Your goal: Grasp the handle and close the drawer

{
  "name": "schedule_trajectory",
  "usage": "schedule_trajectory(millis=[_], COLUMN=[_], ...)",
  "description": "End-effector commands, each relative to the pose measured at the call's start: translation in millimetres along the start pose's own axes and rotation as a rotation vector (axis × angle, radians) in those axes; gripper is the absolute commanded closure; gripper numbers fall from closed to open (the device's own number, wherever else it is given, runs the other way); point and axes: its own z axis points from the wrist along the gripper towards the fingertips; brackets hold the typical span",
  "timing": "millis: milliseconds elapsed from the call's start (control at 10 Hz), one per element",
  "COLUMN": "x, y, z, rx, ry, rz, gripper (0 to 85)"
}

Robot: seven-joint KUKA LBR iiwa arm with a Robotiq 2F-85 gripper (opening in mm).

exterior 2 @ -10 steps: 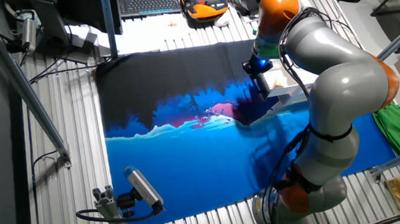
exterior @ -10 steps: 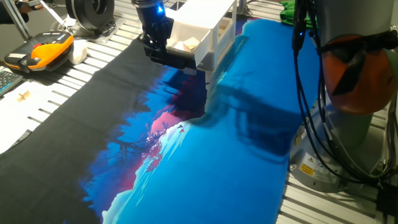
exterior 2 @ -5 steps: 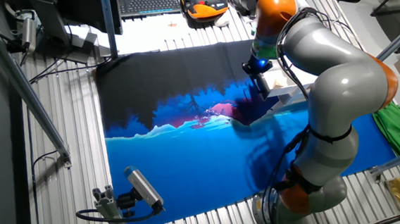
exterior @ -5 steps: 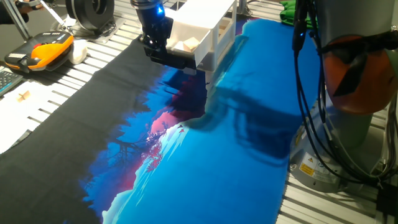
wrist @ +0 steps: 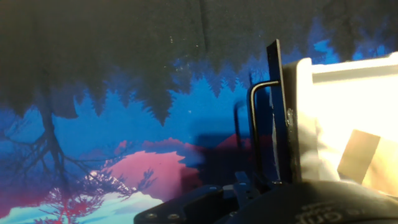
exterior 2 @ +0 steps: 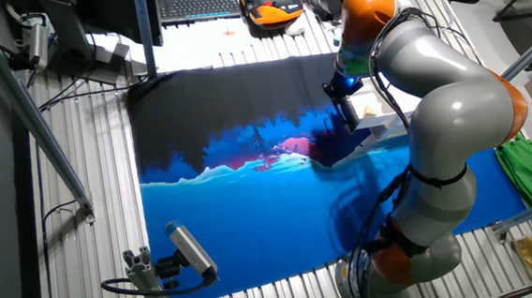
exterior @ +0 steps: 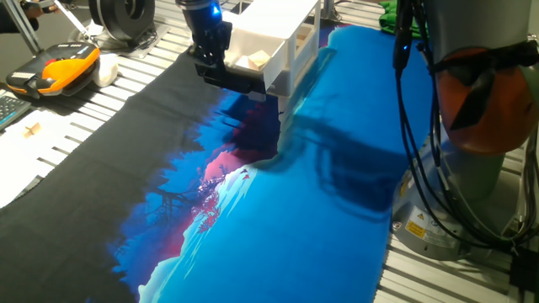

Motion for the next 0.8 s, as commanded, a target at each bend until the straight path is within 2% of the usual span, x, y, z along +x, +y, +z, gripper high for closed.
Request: schedule_trajectory(millis=[0,200,700], x=[0.2,-0.1,-0.3], y=[-0.1,-0.6,-1.4], z=[0.1,0.6,1.3], rx=[-0.009,-0.011,0.027], ry=[-0.001,-0.003,-0.013], rz=[-0.001,0.001,0.005], gripper=[68.0,68.0,68.0])
